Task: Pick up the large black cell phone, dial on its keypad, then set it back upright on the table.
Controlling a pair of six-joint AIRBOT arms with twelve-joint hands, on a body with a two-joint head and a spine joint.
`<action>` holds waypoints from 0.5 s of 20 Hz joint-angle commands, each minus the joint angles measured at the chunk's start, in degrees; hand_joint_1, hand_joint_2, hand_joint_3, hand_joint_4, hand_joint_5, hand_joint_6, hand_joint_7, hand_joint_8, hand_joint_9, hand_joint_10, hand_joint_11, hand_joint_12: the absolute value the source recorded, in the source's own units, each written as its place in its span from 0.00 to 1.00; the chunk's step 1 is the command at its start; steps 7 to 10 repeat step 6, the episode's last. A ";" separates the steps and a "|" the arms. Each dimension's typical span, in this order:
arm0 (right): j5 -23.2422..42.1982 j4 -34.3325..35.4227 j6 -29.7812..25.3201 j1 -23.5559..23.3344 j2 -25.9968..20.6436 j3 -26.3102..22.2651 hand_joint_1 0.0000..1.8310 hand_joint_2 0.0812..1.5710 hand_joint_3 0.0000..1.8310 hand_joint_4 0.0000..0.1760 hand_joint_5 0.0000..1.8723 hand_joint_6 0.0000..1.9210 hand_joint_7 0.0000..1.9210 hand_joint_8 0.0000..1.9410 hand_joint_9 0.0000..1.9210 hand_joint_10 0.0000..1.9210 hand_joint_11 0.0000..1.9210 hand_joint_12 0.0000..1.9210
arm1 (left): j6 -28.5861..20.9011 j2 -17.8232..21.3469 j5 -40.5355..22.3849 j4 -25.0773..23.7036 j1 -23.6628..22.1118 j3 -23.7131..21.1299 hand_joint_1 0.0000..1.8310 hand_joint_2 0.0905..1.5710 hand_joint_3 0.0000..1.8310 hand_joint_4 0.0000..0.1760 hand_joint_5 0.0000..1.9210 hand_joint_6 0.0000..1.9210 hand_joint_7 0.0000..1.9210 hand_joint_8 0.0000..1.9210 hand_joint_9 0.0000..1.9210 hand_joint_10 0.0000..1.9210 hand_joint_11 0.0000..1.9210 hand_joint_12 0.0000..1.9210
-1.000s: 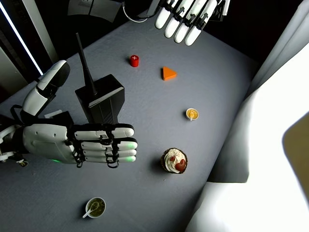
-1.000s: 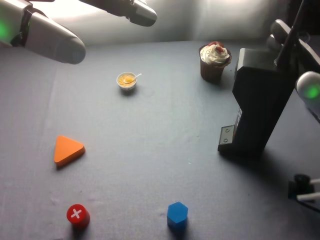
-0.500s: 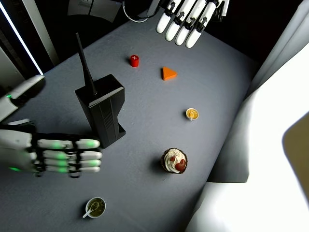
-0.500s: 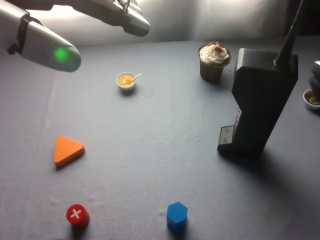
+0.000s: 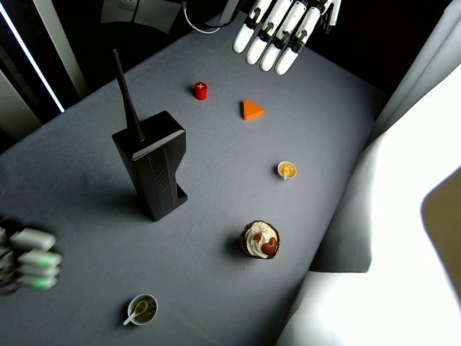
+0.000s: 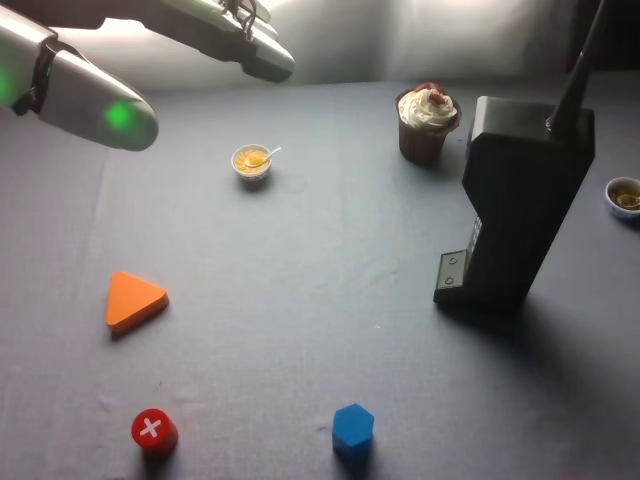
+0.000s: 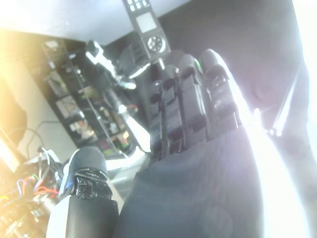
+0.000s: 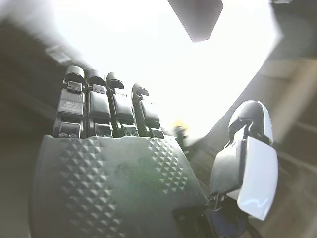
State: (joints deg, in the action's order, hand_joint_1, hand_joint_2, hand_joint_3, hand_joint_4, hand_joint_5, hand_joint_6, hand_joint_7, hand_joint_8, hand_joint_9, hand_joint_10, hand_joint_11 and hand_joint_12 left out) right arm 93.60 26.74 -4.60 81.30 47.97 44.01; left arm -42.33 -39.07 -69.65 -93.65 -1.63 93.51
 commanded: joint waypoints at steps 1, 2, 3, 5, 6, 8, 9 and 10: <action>7.41 -0.43 -1.85 0.97 -1.08 -0.87 0.12 0.52 0.01 0.57 0.00 0.00 0.00 0.00 0.00 0.00 0.00 0.00 | -0.32 0.70 -0.76 6.14 -1.21 0.24 0.00 0.76 0.00 0.00 0.14 0.00 0.18 0.00 0.16 0.00 0.00 0.31; 7.42 -0.32 -3.79 3.03 -2.15 -2.17 0.12 0.52 0.01 0.59 0.00 0.00 0.00 0.00 0.00 0.00 0.00 0.00 | -0.33 0.71 -0.77 6.16 -1.15 0.30 0.00 0.76 0.00 0.00 0.13 0.00 0.18 0.00 0.15 0.00 0.00 0.31; 7.42 -0.31 -5.05 3.95 -2.86 -2.52 0.12 0.52 0.01 0.61 0.00 0.00 0.00 0.00 0.00 0.00 0.00 0.00 | -0.33 0.71 -0.77 6.16 -1.13 0.35 0.00 0.75 0.00 0.00 0.14 0.00 0.18 0.00 0.15 0.00 0.00 0.29; 7.43 -0.24 -7.07 5.21 -3.82 -2.78 0.13 0.52 0.00 0.66 0.00 0.00 0.00 0.00 0.00 0.00 0.00 0.00 | -0.33 0.71 -0.79 6.19 -1.13 0.52 0.00 0.76 0.00 0.00 0.14 0.00 0.17 0.00 0.15 0.00 0.00 0.30; 7.44 -0.12 -7.88 5.63 -4.07 -2.79 0.14 0.52 0.00 0.65 0.00 0.00 0.00 0.00 0.00 0.00 0.00 0.00 | -0.33 0.73 -0.80 6.25 -1.13 0.62 0.00 0.76 0.00 0.00 0.16 0.01 0.17 0.00 0.16 0.00 0.00 0.31; 7.44 -0.12 -7.88 5.63 -4.07 -2.79 0.14 0.52 0.00 0.65 0.00 0.00 0.00 0.00 0.00 0.00 0.00 0.00 | -0.33 0.73 -0.80 6.25 -1.13 0.62 0.00 0.76 0.00 0.00 0.16 0.01 0.17 0.00 0.16 0.00 0.00 0.31; 7.44 -0.12 -7.88 5.63 -4.07 -2.79 0.14 0.52 0.00 0.65 0.00 0.00 0.00 0.00 0.00 0.00 0.00 0.00 | -0.33 0.73 -0.80 6.25 -1.13 0.62 0.00 0.76 0.00 0.00 0.16 0.01 0.17 0.00 0.16 0.00 0.00 0.31; 7.44 -0.12 -7.88 5.63 -4.07 -2.79 0.14 0.52 0.00 0.65 0.00 0.00 0.00 0.00 0.00 0.00 0.00 0.00 | -0.33 0.73 -0.80 6.25 -1.13 0.62 0.00 0.76 0.00 0.00 0.16 0.01 0.17 0.00 0.16 0.00 0.00 0.31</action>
